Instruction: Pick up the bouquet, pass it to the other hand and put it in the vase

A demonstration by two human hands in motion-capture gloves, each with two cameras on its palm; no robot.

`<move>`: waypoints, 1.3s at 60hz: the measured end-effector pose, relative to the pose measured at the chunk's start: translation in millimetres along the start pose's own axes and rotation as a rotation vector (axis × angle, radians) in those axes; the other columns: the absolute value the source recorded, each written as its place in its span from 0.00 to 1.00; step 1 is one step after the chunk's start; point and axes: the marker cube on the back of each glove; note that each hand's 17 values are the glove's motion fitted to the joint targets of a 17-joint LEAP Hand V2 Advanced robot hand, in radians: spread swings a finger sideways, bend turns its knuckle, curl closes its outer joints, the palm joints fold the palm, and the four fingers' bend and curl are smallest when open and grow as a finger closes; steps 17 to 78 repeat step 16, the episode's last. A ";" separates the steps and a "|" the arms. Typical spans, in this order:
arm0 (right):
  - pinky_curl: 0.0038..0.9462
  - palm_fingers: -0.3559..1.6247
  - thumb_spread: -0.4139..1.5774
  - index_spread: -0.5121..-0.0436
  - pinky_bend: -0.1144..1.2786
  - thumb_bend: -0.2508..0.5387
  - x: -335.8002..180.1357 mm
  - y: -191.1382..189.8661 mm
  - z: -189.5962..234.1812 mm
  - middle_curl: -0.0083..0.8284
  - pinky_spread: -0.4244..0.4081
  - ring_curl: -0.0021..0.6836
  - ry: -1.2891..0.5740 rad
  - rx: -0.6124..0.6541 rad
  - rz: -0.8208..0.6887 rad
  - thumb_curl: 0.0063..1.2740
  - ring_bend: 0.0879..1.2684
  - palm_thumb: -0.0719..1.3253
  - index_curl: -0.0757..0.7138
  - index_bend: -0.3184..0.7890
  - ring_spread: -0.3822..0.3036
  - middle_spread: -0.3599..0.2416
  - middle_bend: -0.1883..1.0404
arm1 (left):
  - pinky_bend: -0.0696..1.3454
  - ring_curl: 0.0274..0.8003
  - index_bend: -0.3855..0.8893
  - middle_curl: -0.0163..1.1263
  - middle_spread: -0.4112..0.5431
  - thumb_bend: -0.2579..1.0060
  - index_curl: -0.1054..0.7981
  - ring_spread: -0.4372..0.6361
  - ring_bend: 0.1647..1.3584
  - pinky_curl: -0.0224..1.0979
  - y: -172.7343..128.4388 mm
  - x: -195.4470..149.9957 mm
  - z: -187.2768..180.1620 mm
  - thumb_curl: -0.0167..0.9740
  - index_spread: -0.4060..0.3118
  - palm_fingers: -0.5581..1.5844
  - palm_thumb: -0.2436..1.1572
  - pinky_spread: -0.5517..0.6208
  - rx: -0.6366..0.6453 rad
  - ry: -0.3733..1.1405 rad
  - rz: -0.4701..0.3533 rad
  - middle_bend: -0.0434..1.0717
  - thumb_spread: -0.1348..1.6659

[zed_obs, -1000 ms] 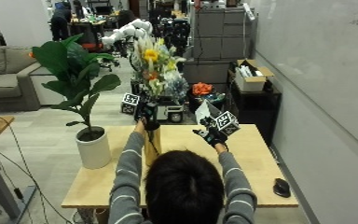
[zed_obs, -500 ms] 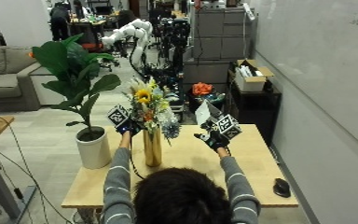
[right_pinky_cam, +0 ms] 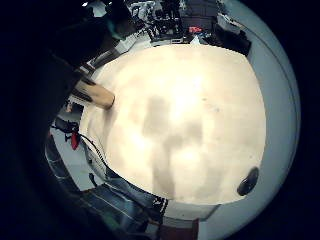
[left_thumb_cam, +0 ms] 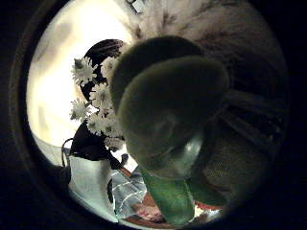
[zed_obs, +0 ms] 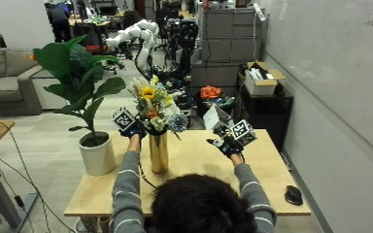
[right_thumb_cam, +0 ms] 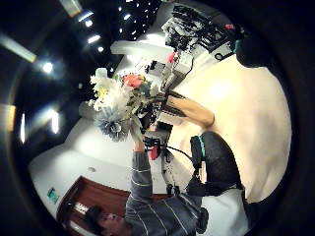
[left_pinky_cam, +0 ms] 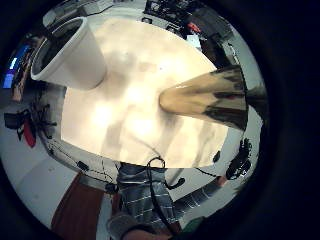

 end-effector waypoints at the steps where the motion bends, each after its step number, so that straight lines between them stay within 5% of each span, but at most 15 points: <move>1: 0.36 0.52 0.71 0.59 0.22 0.29 0.1 1.7 0.8 0.40 0.83 0.52 -0.010 -0.007 0.025 0.35 0.13 0.63 0.57 0.45 0.50 0.52 0.29 | 0.26 0.30 0.38 0.22 0.88 0.18 0.24 0.91 0.26 0.29 2.7 1.3 1.0 0.36 0.81 0.20 0.47 0.90 -0.025 0.007 0.006 0.20 0.59; 5: 0.36 0.53 0.71 0.59 0.22 0.29 5.3 4.4 1.3 0.40 0.83 0.52 0.012 -0.014 0.080 0.35 0.13 0.63 0.57 0.45 0.50 0.52 0.29 | 0.26 0.30 0.39 0.22 0.87 0.18 0.24 0.90 0.25 0.29 6.1 -1.9 2.7 0.35 0.80 0.21 0.47 0.89 -0.053 0.021 -0.126 0.20 0.59; 9: 0.36 0.53 0.71 0.59 0.22 0.29 13.0 0.5 1.4 0.40 0.84 0.52 0.055 -0.001 0.078 0.35 0.13 0.63 0.57 0.45 0.51 0.52 0.29 | 0.26 0.29 0.39 0.23 0.87 0.18 0.25 0.90 0.25 0.29 -15.1 -13.1 -1.5 0.35 0.80 0.21 0.47 0.89 0.105 0.009 -0.236 0.20 0.59; 78: 0.36 0.53 0.71 0.59 0.22 0.29 7.8 -4.2 5.3 0.40 0.84 0.52 0.003 -0.009 0.038 0.35 0.13 0.63 0.58 0.45 0.51 0.52 0.29 | 0.26 0.29 0.39 0.23 0.87 0.18 0.26 0.90 0.25 0.30 -14.7 -15.7 -0.8 0.35 0.80 0.21 0.47 0.89 0.115 0.037 -0.248 0.20 0.59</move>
